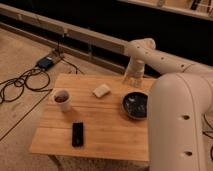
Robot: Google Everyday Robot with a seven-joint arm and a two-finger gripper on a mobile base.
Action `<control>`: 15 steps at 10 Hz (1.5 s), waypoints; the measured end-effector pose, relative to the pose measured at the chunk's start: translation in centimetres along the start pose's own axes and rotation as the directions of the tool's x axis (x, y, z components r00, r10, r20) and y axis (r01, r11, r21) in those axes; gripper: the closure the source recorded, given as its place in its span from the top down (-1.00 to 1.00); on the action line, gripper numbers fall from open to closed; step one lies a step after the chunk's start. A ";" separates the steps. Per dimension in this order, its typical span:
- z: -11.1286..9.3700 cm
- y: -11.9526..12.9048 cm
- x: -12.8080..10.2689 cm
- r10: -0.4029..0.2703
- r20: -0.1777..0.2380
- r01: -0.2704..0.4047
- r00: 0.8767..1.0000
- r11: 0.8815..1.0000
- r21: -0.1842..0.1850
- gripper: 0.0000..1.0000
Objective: Place the bottle in the ceramic bowl
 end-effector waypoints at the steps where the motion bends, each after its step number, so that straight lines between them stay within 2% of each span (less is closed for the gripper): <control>1: 0.0 -0.3 -1.0 -0.003 0.008 0.003 1.000 1.000 0.009 0.30; 3: 0.1 -1.2 -3.5 -0.002 0.036 0.000 0.999 0.999 0.039 0.30; 7: -0.5 -2.6 -5.9 0.001 0.068 -0.008 0.998 0.995 0.103 0.30; 15: -3.2 -3.2 -9.2 -0.012 0.146 -0.013 0.989 0.986 0.169 0.30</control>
